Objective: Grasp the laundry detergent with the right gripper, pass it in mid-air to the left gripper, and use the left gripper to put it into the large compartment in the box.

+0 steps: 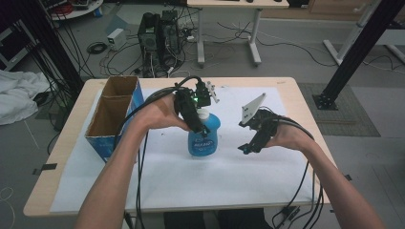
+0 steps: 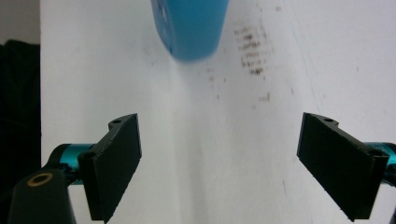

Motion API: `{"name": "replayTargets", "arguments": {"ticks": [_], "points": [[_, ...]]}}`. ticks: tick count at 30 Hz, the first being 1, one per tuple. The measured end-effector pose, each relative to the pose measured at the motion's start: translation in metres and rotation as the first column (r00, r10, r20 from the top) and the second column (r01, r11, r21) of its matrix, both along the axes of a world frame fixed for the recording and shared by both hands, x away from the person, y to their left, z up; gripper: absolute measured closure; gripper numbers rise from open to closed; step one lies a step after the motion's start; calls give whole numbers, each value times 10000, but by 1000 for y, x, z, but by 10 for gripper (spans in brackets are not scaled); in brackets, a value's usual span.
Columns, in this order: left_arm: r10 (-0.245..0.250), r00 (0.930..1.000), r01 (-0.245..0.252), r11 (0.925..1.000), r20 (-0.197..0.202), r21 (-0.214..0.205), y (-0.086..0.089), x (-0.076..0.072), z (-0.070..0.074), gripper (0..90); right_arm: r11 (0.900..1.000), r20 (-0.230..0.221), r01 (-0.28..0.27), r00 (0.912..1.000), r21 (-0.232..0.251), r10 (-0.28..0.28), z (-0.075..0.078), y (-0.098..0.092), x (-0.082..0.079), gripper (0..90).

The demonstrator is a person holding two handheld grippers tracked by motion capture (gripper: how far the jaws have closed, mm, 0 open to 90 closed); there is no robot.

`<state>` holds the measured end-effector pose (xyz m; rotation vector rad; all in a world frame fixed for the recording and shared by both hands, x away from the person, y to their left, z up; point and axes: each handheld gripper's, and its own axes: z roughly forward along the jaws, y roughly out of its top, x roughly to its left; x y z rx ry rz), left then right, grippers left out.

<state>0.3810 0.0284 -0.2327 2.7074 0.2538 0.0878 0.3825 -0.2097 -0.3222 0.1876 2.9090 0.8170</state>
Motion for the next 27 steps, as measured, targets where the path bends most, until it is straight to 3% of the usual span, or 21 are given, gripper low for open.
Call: {"name": "replayTargets", "arguments": {"ticks": [4, 5, 8, 15, 16, 18, 23, 24, 27], "points": [[241, 9997, -241, 9997, -34, 5, 7, 1, 12, 384, 9994, 153, 269, 9995, -231, -266, -3, -14, -1, 130], [322, 9995, -322, 9995, -19, -5, 9, 1, 16, 384, 9984, -38, 455, 9990, -333, -456, -3, -17, -2, 130], [511, 9987, -511, 9987, 12, 17, 13, 1, 24, 384, 9974, -71, 559, 9984, -451, -563, -3, -21, -2, 130], [1326, 9911, -1326, 9912, 104, 37, 33, 5, 62, 384, 9915, 34, 1078, 9942, -732, -1078, -5, -33, -4, 130], [1326, 9911, -1326, 9912, 104, 37, 33, 5, 62, 384, 9915, 34, 1078, 9942, -732, -1078, -5, -33, -4, 130], [1654, 9860, -1659, 9859, 209, 210, 42, 7, 79, 385, 9898, 82, 1211, 9926, -750, -1209, -9, -34, -4, 130], [2085, 9777, -2087, 9779, 268, 70, 57, 11, 96, 384, 9888, -17, 1291, 9916, -753, -1296, -10, -36, -4, 130], [2351, 9716, -2352, 9720, 269, 5, 69, 14, 106, 384, 9902, 161, 1215, 9926, -693, -1207, -11, -39, -3, 130], [2539, 9666, -2544, 9671, 351, 96, 76, 16, 113, 384, 9886, 170, 1331, 9911, -701, -1322, -11, -42, -4, 130]]}}
